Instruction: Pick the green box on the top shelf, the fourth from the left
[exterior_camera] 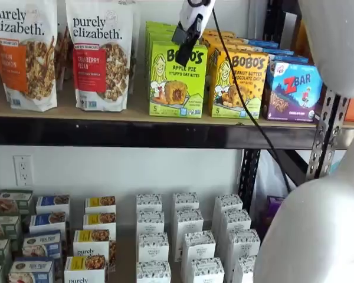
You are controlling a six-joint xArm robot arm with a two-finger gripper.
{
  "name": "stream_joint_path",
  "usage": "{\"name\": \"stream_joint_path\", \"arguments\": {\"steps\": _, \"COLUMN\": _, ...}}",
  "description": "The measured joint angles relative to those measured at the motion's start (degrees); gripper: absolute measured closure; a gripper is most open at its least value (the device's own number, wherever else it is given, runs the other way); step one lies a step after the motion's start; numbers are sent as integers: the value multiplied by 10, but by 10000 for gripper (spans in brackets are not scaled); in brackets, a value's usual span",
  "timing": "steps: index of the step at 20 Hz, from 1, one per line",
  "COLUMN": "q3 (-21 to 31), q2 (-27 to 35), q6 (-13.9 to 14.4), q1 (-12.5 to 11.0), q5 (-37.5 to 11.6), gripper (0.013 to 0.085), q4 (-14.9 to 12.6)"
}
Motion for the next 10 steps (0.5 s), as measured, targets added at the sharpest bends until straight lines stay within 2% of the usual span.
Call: {"name": "stream_joint_path", "arguments": {"steps": 10, "q3": -7, "q2": -1, "q6": -3, "q1": -7, "q5": -9, "gripper": 130, "q4": 21}}
